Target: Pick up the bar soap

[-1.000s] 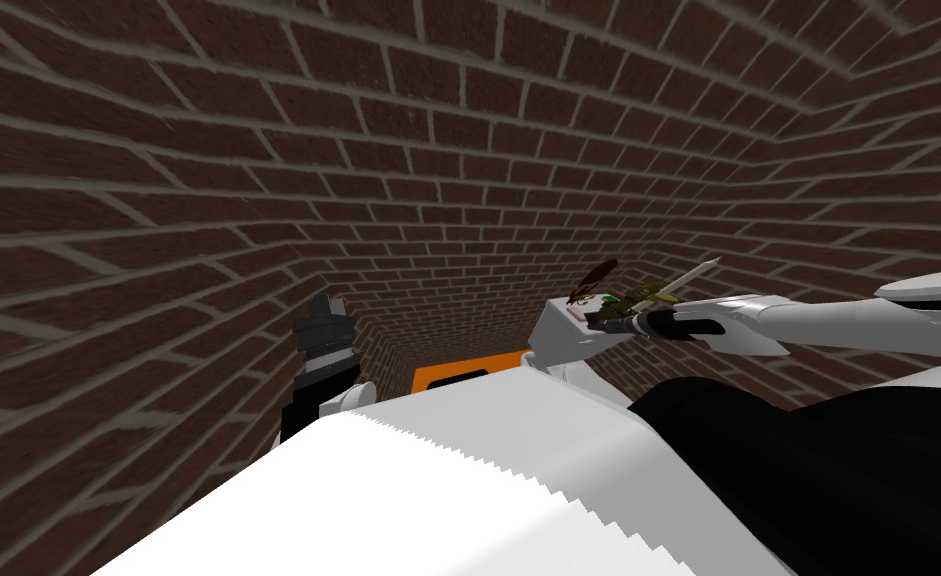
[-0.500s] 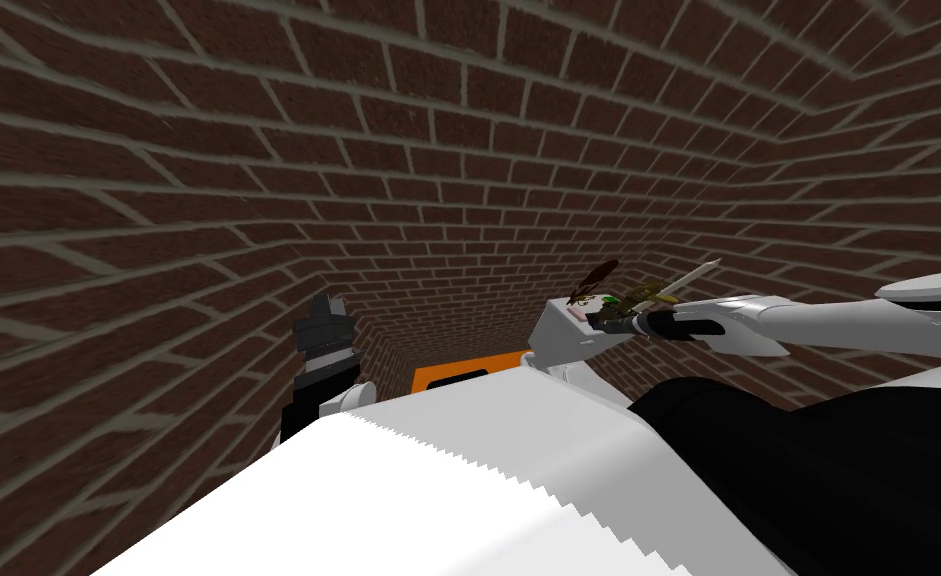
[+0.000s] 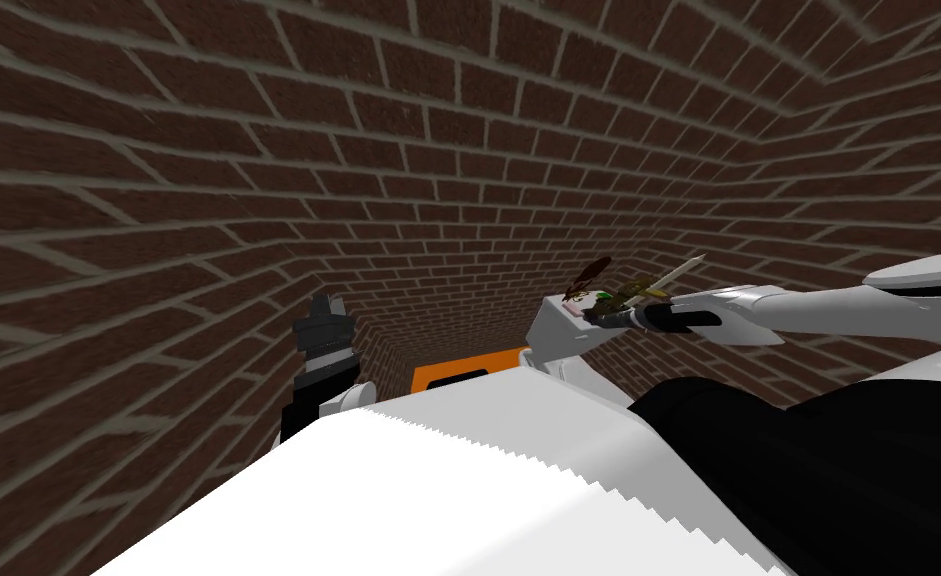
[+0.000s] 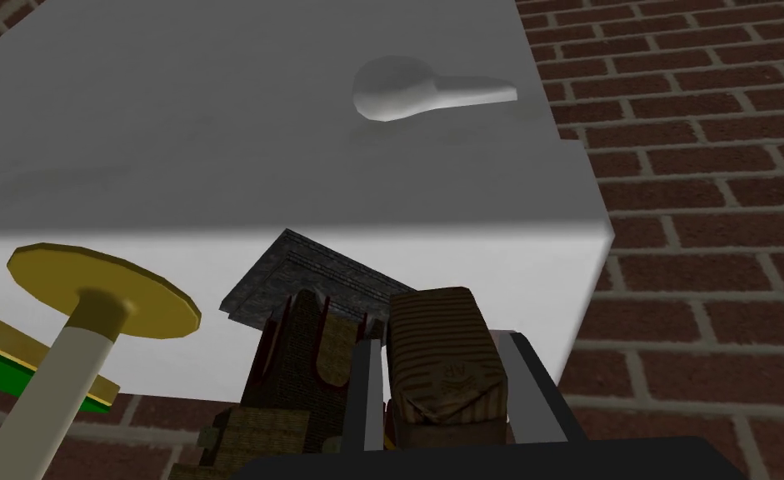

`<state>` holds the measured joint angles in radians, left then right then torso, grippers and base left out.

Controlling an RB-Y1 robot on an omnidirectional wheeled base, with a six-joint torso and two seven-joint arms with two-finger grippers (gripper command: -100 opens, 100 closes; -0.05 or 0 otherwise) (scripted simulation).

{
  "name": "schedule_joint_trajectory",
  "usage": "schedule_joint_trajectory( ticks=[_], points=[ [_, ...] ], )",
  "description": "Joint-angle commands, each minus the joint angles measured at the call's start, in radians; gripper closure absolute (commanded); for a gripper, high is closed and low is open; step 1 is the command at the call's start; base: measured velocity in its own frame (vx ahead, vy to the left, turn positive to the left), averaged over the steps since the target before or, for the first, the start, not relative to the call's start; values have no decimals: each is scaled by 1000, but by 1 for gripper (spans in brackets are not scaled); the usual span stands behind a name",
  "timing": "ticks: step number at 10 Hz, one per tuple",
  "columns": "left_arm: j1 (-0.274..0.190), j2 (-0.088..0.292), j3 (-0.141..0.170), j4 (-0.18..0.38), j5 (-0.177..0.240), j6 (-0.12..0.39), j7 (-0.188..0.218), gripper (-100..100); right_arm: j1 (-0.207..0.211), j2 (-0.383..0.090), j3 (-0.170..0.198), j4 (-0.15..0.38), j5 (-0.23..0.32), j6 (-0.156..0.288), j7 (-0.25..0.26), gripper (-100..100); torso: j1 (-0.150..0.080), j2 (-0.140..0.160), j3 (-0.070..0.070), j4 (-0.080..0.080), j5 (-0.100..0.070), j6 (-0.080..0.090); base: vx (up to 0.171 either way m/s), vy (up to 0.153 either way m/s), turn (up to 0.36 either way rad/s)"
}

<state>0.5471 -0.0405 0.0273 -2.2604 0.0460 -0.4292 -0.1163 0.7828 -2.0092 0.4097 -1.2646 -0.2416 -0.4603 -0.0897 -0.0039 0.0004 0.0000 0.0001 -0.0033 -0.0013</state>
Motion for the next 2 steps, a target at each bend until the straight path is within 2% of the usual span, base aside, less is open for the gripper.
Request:
schedule_joint_trajectory(
  ticks=[1, 2],
  points=[
    [0, 0, 0, 0, 0, 0, 0, 0, 0, 0, 0, 0, 0, 0, 0, 100, 0, 0, 0, 0, 0, 0, -18, 7, -1],
    [0, 0, 0, 0, 0, 0, 0, 0, 2, 1, -4, 1, 6, 0, -8, 0, 0, -2, -1, 0, 0, 0, 0, 0, 0]
  ],
)
